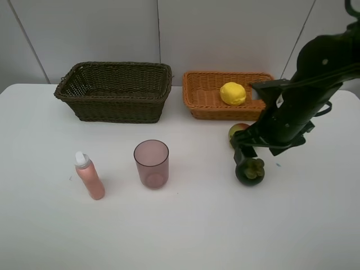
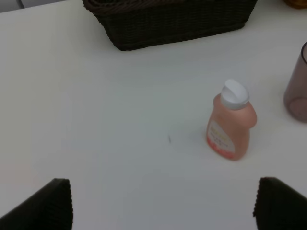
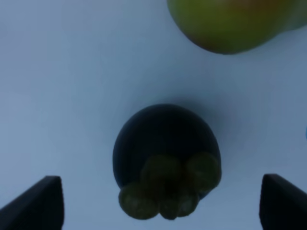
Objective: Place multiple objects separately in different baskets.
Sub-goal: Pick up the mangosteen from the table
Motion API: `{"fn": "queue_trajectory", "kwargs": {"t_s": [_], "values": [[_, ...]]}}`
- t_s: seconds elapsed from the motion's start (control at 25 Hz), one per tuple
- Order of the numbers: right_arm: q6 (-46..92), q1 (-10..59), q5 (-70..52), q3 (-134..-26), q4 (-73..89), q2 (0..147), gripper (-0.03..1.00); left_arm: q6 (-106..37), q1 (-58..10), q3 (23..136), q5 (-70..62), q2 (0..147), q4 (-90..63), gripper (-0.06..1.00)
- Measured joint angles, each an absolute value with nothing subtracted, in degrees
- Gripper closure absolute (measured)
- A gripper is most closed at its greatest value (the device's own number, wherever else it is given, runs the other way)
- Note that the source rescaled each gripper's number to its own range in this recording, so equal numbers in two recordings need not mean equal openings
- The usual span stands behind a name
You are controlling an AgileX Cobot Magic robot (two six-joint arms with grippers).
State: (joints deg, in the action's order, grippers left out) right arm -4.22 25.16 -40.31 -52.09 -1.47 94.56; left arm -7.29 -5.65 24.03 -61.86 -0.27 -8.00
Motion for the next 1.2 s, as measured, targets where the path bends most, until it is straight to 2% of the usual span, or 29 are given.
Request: {"fn": "queue_trajectory", "kwargs": {"t_s": [1.2], "values": [[-3.4,25.2,-33.6,-51.8,0.8,107.4,0.35,-7.3,-5.6,24.0,-61.9,-0.3,-8.0,-0.06]]}}
